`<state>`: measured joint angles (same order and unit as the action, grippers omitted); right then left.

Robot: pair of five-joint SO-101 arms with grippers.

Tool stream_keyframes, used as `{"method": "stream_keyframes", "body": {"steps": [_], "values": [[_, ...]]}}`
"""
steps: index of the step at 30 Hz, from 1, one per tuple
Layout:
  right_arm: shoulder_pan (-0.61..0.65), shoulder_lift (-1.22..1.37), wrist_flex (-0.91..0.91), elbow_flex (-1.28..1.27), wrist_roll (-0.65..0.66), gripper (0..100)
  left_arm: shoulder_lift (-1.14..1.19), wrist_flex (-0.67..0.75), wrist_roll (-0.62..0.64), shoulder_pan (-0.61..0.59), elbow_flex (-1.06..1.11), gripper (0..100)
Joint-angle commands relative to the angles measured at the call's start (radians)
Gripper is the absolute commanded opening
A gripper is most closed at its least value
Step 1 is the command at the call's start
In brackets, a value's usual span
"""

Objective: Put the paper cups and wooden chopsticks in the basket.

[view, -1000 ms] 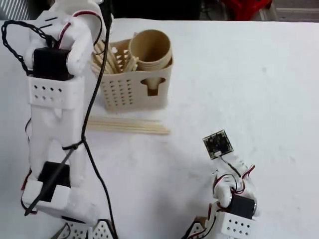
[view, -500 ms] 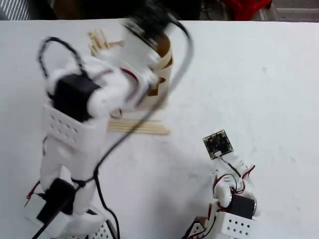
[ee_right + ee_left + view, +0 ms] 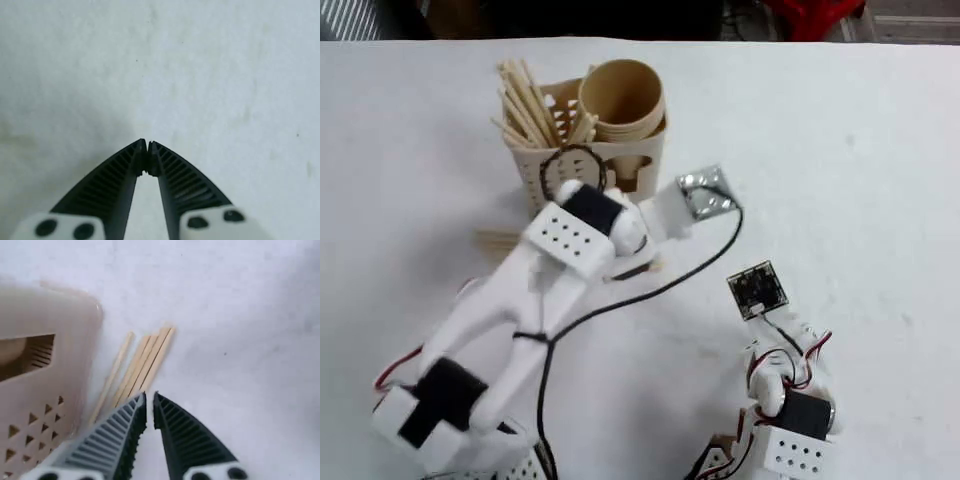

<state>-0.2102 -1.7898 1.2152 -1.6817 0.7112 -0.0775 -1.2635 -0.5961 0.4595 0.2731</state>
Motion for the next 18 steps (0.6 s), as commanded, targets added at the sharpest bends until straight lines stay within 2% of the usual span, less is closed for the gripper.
{"method": "stream_keyframes", "body": {"steps": [1,5,9,18], "values": [[-0.001,-0.007,0.004,-0.009,0.003,1.8,0.119,0.155,-0.084,-0.059,0.043,9],[-0.001,-0.007,0.004,-0.009,0.003,1.8,0.300,0.238,-0.123,-0.074,-0.032,9],[-0.001,-0.007,0.004,-0.009,0.003,1.8,0.440,0.242,-0.126,-0.068,-0.138,9],[-0.001,-0.007,0.004,-0.009,0.003,1.8,0.504,0.235,-0.124,-0.074,-0.170,9]]}}
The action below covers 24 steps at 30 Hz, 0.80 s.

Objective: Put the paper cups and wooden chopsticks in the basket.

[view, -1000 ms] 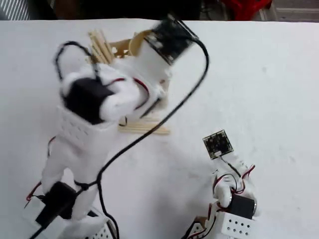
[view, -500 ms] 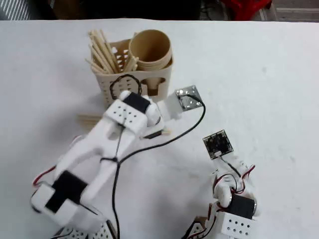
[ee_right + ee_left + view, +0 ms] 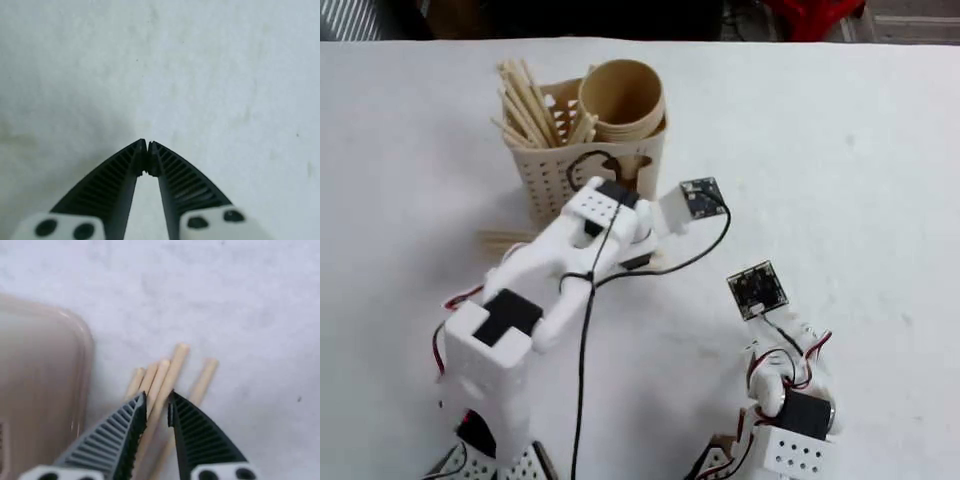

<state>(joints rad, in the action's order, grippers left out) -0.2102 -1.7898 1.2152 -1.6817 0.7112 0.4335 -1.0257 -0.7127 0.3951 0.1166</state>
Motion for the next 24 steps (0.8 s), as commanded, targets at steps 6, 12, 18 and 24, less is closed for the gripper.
{"method": "stream_keyframes", "body": {"steps": [6,12,18,24], "values": [[-0.001,-0.007,0.004,-0.009,0.003,1.8,-0.108,-0.023,-0.012,-0.005,0.058,9],[-0.001,-0.007,0.004,-0.009,0.003,1.8,-0.292,0.015,0.011,-0.010,0.147,9],[-0.001,-0.007,0.004,-0.009,0.003,1.8,-0.306,0.281,0.170,-0.050,0.255,9],[-0.001,-0.007,0.004,-0.009,0.003,1.8,-0.306,0.437,0.259,-0.081,0.338,9]]}}
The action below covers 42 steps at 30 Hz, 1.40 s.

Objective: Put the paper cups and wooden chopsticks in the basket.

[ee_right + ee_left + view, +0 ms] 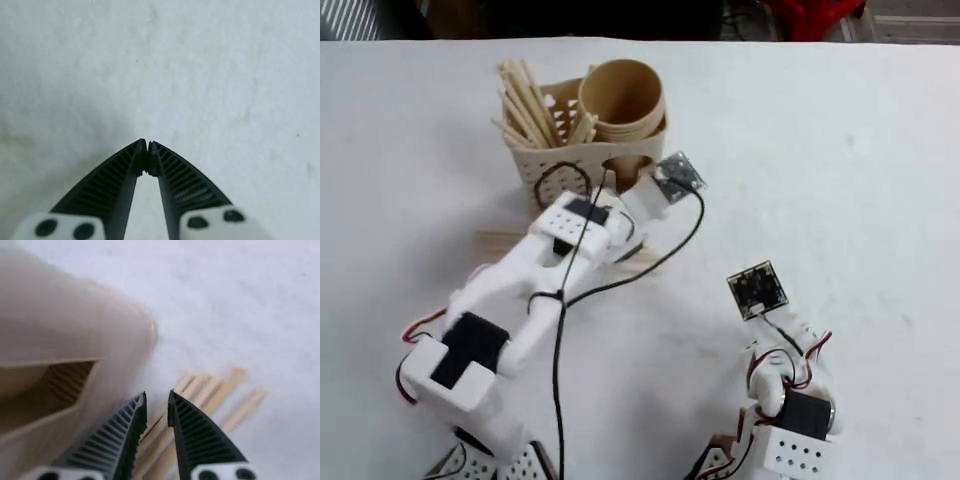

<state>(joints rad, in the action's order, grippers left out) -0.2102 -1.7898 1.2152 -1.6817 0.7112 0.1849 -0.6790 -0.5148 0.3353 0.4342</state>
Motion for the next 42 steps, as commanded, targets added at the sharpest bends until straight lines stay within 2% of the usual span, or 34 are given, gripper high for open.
{"method": "stream_keyframes", "body": {"steps": [1,16,24,31,34,42], "values": [[-0.001,-0.007,0.004,-0.009,0.003,1.8,-0.058,0.092,0.064,-0.021,0.026,9],[-0.001,-0.007,0.004,-0.009,0.003,1.8,-0.056,0.089,0.058,-0.013,0.117,9],[-0.001,-0.007,0.004,-0.009,0.003,1.8,-0.067,-0.087,0.058,-0.012,0.107,9],[-0.001,-0.007,0.004,-0.009,0.003,1.8,-0.099,-0.127,0.063,-0.012,0.106,9],[-0.001,-0.007,0.004,-0.009,0.003,1.8,-0.163,-0.092,0.068,-0.015,0.101,9],[-0.001,-0.007,0.004,-0.009,0.003,1.8,-0.142,0.157,0.170,-0.021,0.095,9]]}}
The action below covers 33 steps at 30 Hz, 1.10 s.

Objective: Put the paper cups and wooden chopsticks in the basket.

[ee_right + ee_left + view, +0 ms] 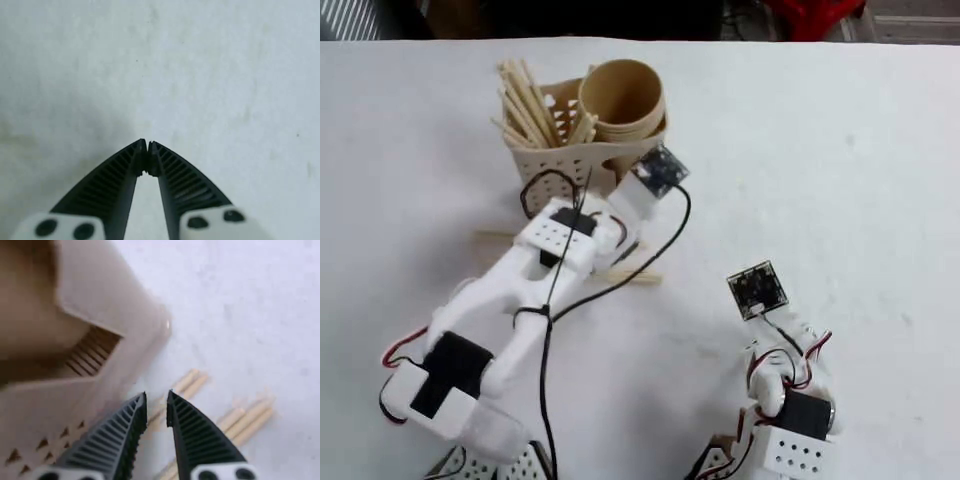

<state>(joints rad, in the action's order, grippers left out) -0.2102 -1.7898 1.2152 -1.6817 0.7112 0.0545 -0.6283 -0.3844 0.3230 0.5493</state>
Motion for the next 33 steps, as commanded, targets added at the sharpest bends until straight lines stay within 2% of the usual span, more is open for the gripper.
{"method": "stream_keyframes", "body": {"steps": [1,6,14,18,22,27,33], "values": [[-0.001,-0.007,0.004,-0.009,0.003,1.8,0.012,0.124,0.040,-0.008,-0.023,9],[-0.001,-0.007,0.004,-0.009,0.003,1.8,0.180,0.129,0.038,-0.010,-0.086,9],[-0.001,-0.007,0.004,-0.009,0.003,1.8,0.211,-0.173,0.032,0.001,-0.196,9],[-0.001,-0.007,0.004,-0.009,0.003,1.8,0.208,-0.272,-0.028,0.024,-0.189,9],[-0.001,-0.007,0.004,-0.009,0.003,1.8,0.151,-0.333,-0.044,0.061,-0.144,6],[-0.001,-0.007,0.004,-0.009,0.003,1.8,-0.008,-0.334,-0.044,0.104,-0.035,6],[-0.001,-0.007,0.004,-0.009,0.003,1.8,-0.262,-0.430,-0.057,0.074,-0.031,6]]}}
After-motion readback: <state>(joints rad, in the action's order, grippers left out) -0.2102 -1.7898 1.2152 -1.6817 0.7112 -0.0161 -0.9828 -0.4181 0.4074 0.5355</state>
